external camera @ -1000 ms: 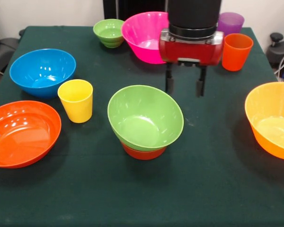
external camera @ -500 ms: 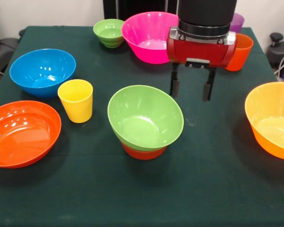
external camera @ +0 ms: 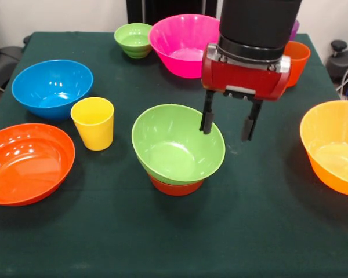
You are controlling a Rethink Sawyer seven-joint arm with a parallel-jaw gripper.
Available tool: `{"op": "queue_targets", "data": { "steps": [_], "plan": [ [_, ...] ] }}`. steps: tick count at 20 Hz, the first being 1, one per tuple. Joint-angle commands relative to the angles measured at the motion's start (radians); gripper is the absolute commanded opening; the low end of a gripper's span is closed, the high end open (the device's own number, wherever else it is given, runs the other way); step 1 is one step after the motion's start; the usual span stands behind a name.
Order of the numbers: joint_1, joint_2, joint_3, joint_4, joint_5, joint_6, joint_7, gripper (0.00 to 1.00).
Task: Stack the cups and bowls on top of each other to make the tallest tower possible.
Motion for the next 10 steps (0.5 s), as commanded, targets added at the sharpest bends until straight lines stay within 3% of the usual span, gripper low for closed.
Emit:
{"op": "queue_targets", "data": {
  "steps": [1,10],
  "plan": [
    [0.039,0.1,-0.005,-0.131,-0.001,0.145,0.13,1.0],
    [0.059,0.149,-0.012,-0.242,0.041,0.207,0.141,1.0]
  ]
}}
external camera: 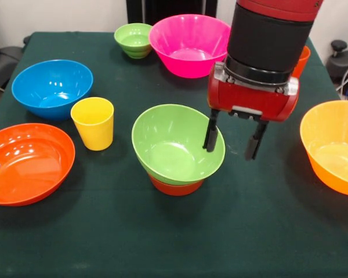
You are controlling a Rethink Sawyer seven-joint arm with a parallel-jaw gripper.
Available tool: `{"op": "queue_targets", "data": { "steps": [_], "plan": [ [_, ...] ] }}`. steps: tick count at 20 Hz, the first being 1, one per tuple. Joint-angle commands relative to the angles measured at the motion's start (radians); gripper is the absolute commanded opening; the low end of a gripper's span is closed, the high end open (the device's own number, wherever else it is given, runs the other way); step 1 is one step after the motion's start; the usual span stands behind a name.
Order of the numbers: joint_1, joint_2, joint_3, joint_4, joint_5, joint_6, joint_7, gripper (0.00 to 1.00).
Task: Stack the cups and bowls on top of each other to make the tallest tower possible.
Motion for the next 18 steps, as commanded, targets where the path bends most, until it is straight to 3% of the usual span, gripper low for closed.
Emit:
{"op": "queue_targets", "data": {
  "steps": [1,18],
  "plan": [
    [0.028,0.069,0.017,-0.121,0.021,0.161,0.142,1.0],
    [0.046,0.284,-0.049,-0.537,0.079,0.38,0.167,1.0]
  ]
}}
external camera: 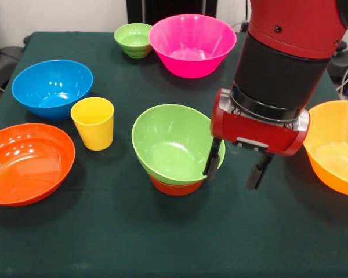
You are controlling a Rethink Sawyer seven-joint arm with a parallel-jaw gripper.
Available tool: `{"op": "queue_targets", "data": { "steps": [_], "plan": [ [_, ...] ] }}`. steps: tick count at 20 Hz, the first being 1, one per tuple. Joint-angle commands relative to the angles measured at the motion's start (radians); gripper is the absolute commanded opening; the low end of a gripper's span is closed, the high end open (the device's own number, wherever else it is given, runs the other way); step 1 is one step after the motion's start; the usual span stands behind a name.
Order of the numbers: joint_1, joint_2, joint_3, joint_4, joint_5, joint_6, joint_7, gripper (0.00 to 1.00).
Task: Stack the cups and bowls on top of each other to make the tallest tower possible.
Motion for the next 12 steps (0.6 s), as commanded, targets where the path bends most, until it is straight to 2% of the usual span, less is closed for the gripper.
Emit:
{"op": "queue_targets", "data": {
  "steps": [1,4,7,12],
  "plan": [
    [0.015,0.105,0.032,-0.2,0.02,0.173,0.163,1.0],
    [0.015,0.126,0.027,-0.238,0.028,0.184,0.157,1.0],
    [0.018,0.164,0.017,-0.318,0.038,0.223,0.157,1.0],
    [0.024,0.186,-0.003,-0.36,0.06,0.247,0.15,1.0]
  ]
}}
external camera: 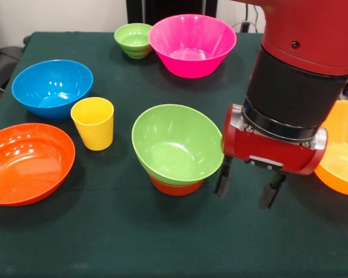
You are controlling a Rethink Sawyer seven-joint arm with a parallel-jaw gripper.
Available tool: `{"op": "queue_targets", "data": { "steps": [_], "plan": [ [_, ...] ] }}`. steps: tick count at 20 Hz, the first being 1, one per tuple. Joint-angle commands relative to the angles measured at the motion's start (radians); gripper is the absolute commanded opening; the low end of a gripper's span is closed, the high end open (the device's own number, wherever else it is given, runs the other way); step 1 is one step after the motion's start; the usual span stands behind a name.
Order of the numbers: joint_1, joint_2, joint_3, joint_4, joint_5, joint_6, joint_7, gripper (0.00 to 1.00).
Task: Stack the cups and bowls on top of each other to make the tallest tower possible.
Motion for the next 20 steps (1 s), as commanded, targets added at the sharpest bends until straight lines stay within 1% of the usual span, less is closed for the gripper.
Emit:
{"op": "queue_targets", "data": {
  "steps": [1,3,8,14,20],
  "plan": [
    [0.022,0.055,0.023,-0.097,0.017,0.127,0.148,1.0],
    [0.024,0.048,0.019,-0.078,0.025,0.114,0.146,1.0],
    [0.031,0.043,-0.001,-0.066,0.044,0.112,0.141,1.0],
    [0.037,0.034,-0.014,-0.025,0.059,0.079,0.139,1.0],
    [0.038,0.034,-0.029,-0.012,0.073,0.064,0.13,1.0]
  ]
}}
